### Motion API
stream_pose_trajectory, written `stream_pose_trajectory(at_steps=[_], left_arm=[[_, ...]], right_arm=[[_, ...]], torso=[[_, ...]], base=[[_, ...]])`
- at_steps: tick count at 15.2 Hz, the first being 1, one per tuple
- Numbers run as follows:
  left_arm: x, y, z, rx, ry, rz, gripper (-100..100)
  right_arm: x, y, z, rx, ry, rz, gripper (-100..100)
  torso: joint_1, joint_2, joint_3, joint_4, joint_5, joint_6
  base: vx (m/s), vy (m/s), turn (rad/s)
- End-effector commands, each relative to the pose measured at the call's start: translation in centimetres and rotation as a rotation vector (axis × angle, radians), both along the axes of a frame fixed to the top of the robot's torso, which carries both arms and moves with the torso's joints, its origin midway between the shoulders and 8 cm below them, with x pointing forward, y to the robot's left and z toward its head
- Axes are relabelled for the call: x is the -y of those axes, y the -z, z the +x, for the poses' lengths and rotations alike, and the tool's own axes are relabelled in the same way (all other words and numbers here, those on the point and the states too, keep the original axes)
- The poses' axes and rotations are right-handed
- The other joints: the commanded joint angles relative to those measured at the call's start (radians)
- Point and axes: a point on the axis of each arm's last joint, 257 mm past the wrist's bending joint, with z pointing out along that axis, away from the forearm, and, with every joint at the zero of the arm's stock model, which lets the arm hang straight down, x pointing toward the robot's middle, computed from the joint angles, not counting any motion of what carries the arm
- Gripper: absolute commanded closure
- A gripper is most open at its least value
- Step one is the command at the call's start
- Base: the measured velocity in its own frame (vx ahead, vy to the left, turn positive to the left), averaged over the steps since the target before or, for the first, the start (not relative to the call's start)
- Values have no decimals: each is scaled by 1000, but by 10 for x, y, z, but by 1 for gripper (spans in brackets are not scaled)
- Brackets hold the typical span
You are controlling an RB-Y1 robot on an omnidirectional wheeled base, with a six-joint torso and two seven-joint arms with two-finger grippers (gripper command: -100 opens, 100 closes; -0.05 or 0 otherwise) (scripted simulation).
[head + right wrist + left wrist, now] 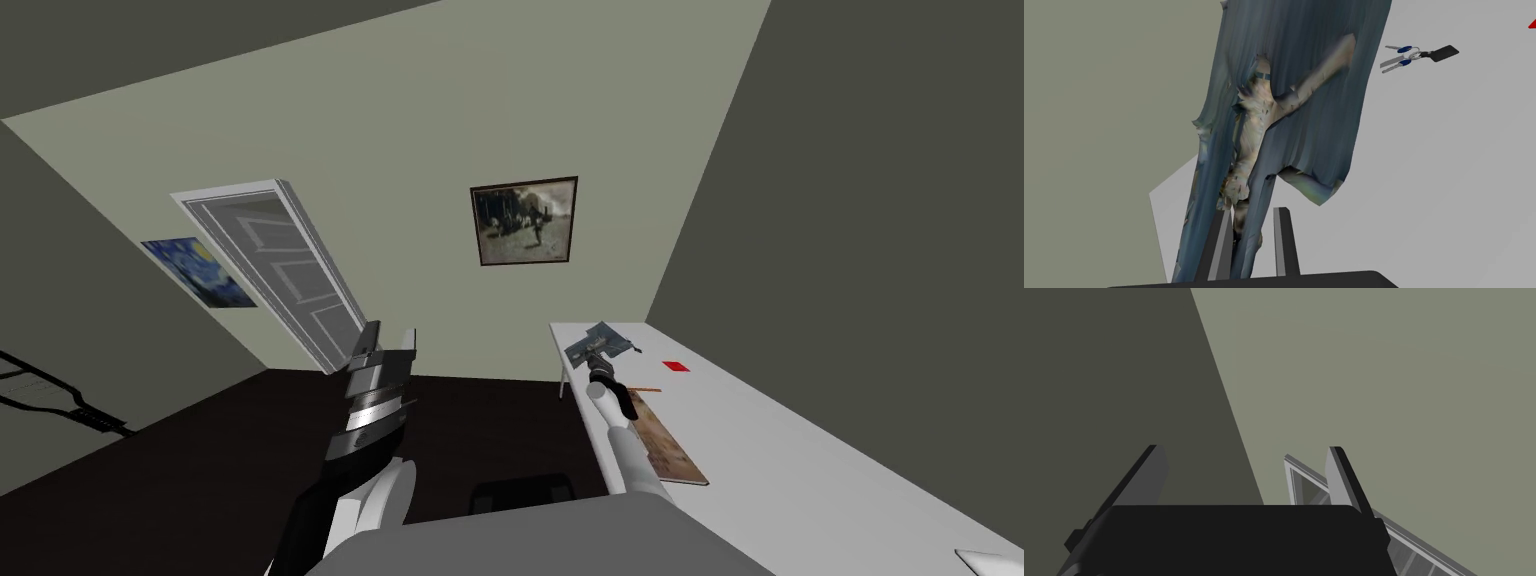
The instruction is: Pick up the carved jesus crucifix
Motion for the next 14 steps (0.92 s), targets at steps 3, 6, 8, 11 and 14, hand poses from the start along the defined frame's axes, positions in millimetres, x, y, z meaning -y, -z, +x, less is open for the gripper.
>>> stream_pose_trajectory(at_steps=[3, 6, 8, 11, 14], left_arm=[[0, 0, 0, 0, 0, 0, 0], [0, 0, 0, 0, 0, 0, 0], [0, 0, 0, 0, 0, 0, 0], [0, 0, 0, 0, 0, 0, 0], [0, 0, 0, 0, 0, 0, 0]], right_arm=[[-13, 19, 9, -57, -58, 49, 100], [-23, 31, 16, -103, -108, 58, 100], [-29, 36, 17, -115, -132, 75, 100], [-32, 38, 18, -135, -150, 55, 100], [-53, 51, 26, -176, -238, 88, 100]], torso=[[4, -8, -5, -2, 1, 3], [4, -7, -4, -2, 1, -1], [3, -11, -7, -4, 1, 4], [-3, -11, -9, -8, -3, 0], [-1, -17, -13, -11, -3, 3]], base=[[143, 76, -381], [78, 50, -224], [124, 90, -449], [34, 28, -35], [115, 81, -389]])
